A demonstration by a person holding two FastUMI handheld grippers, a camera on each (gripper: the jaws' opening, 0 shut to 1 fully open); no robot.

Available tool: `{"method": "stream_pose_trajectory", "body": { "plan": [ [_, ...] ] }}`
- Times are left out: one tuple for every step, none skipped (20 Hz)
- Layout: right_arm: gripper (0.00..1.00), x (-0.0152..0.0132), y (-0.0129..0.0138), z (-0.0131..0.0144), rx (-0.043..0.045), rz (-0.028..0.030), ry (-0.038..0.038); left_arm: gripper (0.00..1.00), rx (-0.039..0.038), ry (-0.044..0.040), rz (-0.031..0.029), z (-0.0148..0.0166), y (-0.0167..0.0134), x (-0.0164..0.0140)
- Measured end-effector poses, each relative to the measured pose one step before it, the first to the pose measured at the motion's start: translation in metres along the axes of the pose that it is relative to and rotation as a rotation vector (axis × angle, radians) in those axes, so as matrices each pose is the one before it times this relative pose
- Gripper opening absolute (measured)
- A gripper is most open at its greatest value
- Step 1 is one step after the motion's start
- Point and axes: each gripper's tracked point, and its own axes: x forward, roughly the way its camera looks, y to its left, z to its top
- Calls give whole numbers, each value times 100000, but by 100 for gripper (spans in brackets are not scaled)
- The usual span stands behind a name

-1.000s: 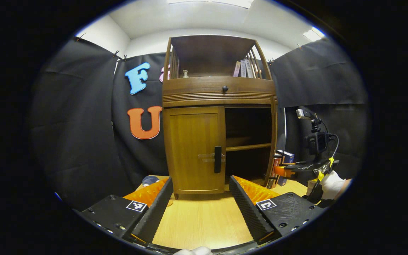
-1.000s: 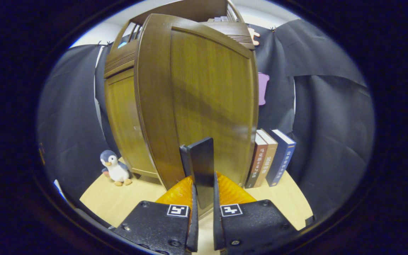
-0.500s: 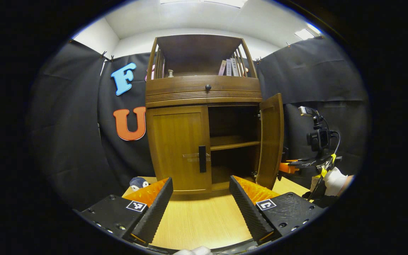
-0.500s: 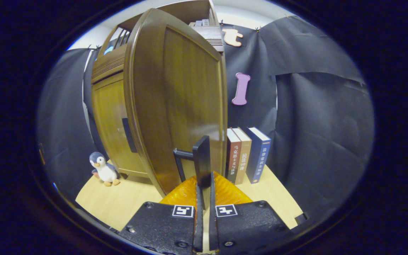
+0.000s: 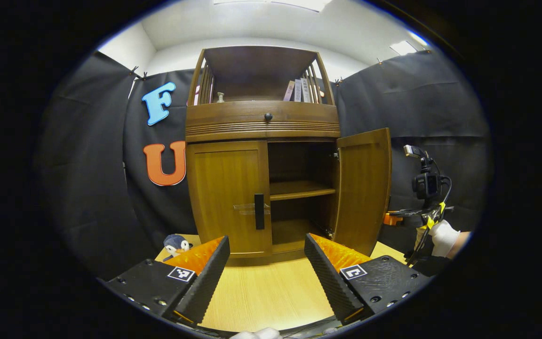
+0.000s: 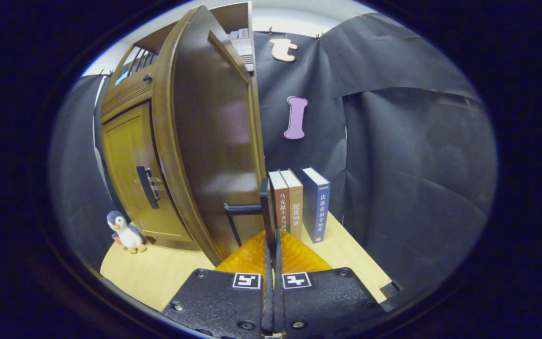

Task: Open the right door of the double-door shoe cabinet with the right hand, and open the left door with the left hand.

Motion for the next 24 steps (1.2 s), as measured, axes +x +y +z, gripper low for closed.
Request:
{"method": "stream_pose_trajectory", "body": {
  "plan": [
    [4,156,-169,-95,-112,684,-137,96,125,346,-44,-69,-91,-96],
    [4,-34,-191,32,-196,582,-411,96,130,420,-202,-91,-89,-13],
    [4,-45,-146,144,474,840,-559,96,97,314,146,-147,-98,-12],
    [4,-49,-241,132,714,997,-389,96,96,167,31,-75,-7,-49],
    [4,63,-252,-54,504,822,-158,96,231,110,299,-18,-27,-7],
    [4,40,-286,19,259,1021,81,96,210,161,369,-8,-48,46],
    [4,111,-269,11,-50,1036,201,96,39,364,299,-44,-75,55],
    [4,10,-325,122,-383,1250,223,96,8,174,415,-82,-131,29],
    [4,80,-306,97,-771,1291,201,96,-39,-133,520,46,-221,25],
    [4,36,-461,103,-520,1161,213,96,-177,173,644,-26,-106,45],
    [4,-140,-363,79,-326,1411,363,96,-501,128,255,-11,-299,74],
    [4,23,-478,164,-125,1182,360,96,-329,156,181,-32,-498,189],
    [4,147,-332,-32,-284,1414,381,96,1,133,361,104,-426,51],
    [4,78,-312,97,-340,1287,368,96,183,263,534,26,-437,142],
    [4,103,-288,-2,-604,1551,404,96,67,-305,641,134,-328,112],
    [4,6,-332,119,-855,1251,265,96,-143,-159,543,152,-500,284],
    [4,45,-392,57,-609,1531,401,96,-810,639,773,39,-419,161],
    [4,36,-343,95,-268,1526,676,96,-1487,442,715,90,-462,202],
    [4,4,-299,43,-110,2034,665,96,-1848,57,480,160,-553,94],
    [4,6,-190,104,178,1986,551,96,-1295,-445,516,410,-485,12],
    [4,120,-188,7,358,1647,492,96,-391,2,1067,142,-346,-28],
    [4,42,18,16,351,1532,272,96,-35,83,1110,119,-357,-30],
    [4,43,-28,-26,28,1436,260,96,108,-15,801,155,-158,-104],
    [4,-66,71,69,-532,1048,104,96,384,-199,453,217,-202,109]
  ]
}}
